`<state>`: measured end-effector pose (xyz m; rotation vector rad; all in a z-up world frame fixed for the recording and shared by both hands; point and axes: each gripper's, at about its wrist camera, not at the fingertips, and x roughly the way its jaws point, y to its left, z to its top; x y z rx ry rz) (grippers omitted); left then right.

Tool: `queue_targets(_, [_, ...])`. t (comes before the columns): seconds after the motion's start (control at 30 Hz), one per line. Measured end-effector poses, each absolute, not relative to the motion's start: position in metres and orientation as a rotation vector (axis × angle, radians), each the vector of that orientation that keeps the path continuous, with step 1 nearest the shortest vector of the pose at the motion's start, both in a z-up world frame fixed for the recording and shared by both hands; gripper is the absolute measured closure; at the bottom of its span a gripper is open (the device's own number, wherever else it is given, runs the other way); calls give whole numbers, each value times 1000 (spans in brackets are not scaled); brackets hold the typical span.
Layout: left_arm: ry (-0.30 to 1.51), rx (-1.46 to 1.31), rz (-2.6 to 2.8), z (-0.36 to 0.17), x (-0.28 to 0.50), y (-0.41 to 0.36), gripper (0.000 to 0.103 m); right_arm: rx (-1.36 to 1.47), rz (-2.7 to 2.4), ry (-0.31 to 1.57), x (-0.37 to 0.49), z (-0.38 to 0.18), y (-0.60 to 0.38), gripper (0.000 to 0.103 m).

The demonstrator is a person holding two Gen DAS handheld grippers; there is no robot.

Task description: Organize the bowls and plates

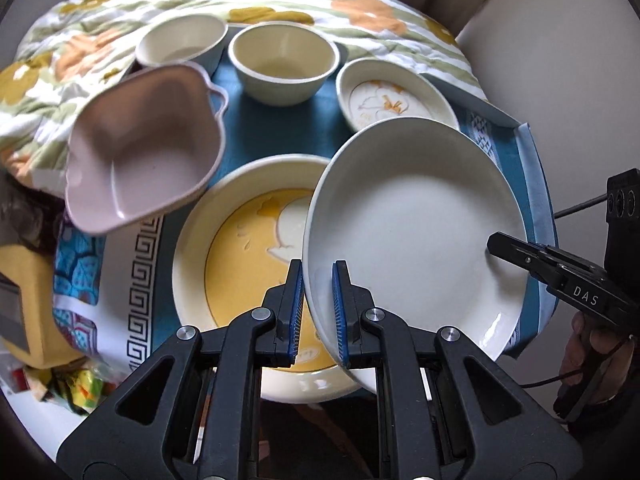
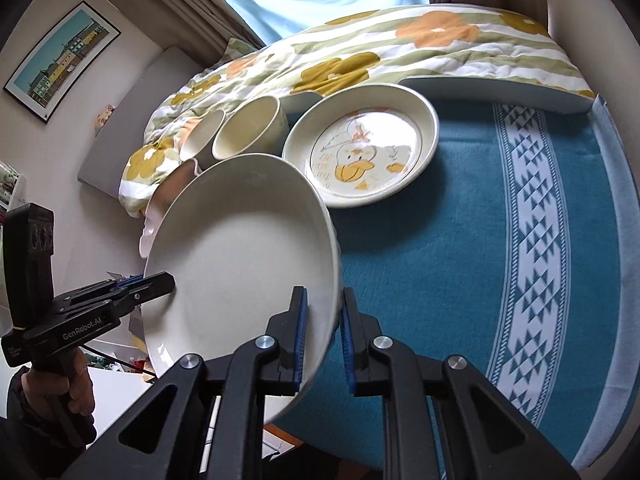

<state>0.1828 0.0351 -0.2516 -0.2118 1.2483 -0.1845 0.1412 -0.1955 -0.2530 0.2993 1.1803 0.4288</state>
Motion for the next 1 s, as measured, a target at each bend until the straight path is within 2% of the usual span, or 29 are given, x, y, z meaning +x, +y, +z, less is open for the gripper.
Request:
queue_targets(0.27, [1299,-236,-191,-292,176,64,92,230,391,1226,142,-278,-158,88])
queue_targets(1.0, [1313,-91,-166,-308,192,63,91,108,344,1204,145,-283,-125,88])
